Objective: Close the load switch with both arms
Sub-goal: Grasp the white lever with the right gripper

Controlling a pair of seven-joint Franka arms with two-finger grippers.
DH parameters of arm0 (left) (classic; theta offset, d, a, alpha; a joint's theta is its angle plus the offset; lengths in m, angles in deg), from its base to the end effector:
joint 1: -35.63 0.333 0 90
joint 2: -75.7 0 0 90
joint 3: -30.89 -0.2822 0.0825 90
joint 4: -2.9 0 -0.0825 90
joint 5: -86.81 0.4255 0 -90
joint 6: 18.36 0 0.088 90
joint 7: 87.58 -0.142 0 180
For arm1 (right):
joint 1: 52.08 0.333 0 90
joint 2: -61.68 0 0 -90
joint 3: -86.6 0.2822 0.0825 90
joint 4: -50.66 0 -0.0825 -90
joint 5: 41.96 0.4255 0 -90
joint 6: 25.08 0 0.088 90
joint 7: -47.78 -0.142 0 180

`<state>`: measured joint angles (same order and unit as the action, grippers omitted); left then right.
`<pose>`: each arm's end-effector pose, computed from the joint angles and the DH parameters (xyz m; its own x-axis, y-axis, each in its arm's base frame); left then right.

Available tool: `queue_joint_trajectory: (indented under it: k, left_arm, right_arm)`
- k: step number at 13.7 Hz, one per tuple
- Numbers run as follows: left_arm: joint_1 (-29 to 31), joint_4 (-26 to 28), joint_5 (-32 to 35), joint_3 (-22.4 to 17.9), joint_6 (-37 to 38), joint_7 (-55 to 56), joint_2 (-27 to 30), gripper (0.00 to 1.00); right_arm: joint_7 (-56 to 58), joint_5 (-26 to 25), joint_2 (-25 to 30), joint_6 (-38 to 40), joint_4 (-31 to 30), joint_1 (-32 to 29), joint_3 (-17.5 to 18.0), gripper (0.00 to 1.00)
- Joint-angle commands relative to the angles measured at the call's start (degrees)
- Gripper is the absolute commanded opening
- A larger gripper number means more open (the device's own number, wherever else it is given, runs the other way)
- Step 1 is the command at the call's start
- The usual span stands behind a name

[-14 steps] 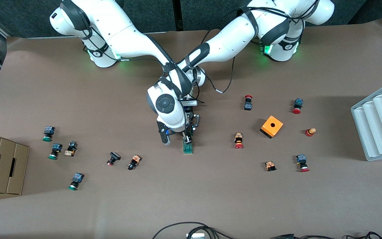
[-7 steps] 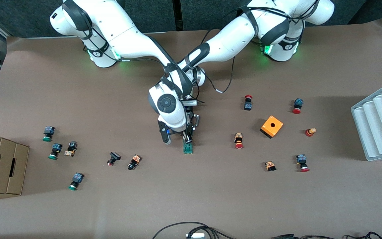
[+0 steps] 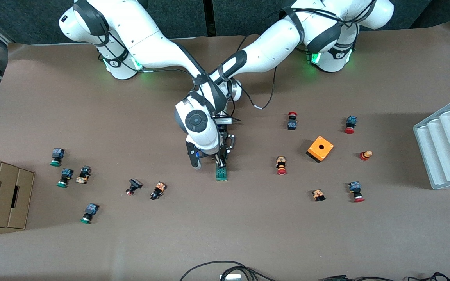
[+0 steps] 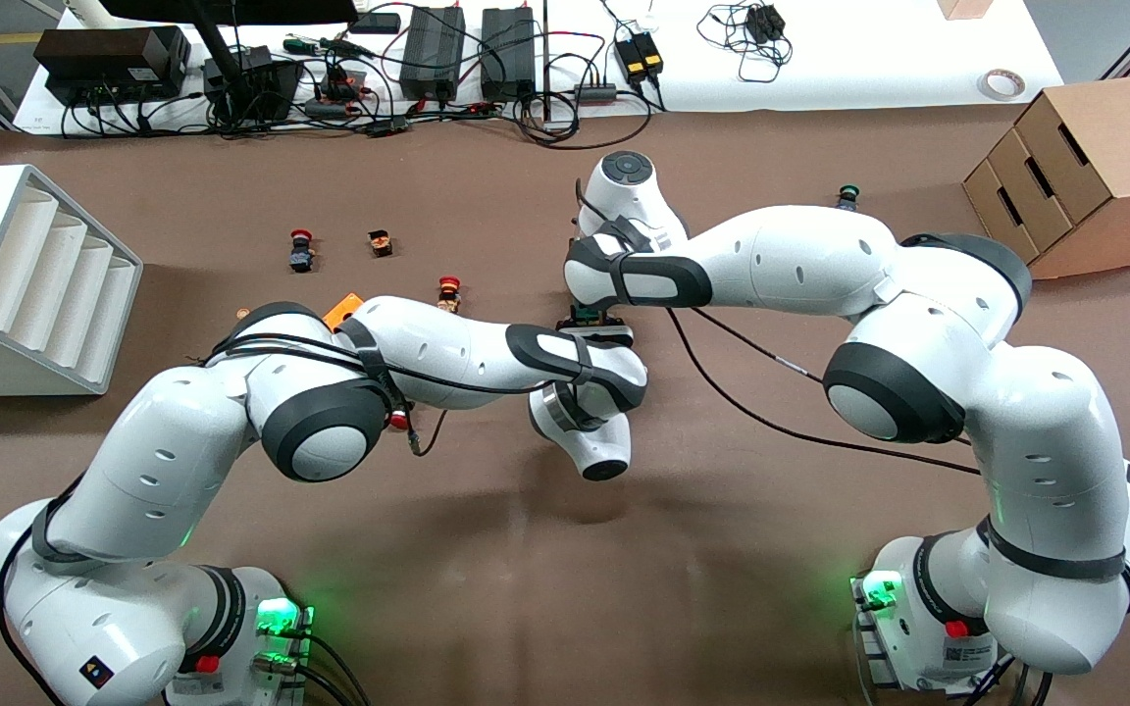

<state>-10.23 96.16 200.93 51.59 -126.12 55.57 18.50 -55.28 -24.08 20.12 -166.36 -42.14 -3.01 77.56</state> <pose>0.3642 -0.5679 0.0037 0.3138 0.0142 0.9494 0.0269 -0.9996 0.0061 0.5411 0.4711 0.1262 0.2856 -0.9473 -0.1453 -0.9571 -0.2742 -0.0935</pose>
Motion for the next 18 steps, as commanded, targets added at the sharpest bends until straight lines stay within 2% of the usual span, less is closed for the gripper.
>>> queue_joint_trajectory:
  k: [1,11,18]
  left_arm:
    - [-0.28,0.00,-0.82,0.13,0.62,-1.03,0.51,0.60]
    - [-0.37,0.08,-0.82,0.13,0.62,-0.95,0.51,0.59]
    - [-0.37,0.08,-0.82,0.13,0.71,-0.95,0.51,0.59]
  right_arm:
    - [1.45,-0.21,0.87,-1.63,-1.16,0.06,-0.72,0.37]
    - [2.42,-0.04,1.30,-0.66,1.22,-0.90,-1.86,0.36]
    - [2.24,0.23,1.30,0.39,1.83,-1.08,-1.78,0.26]
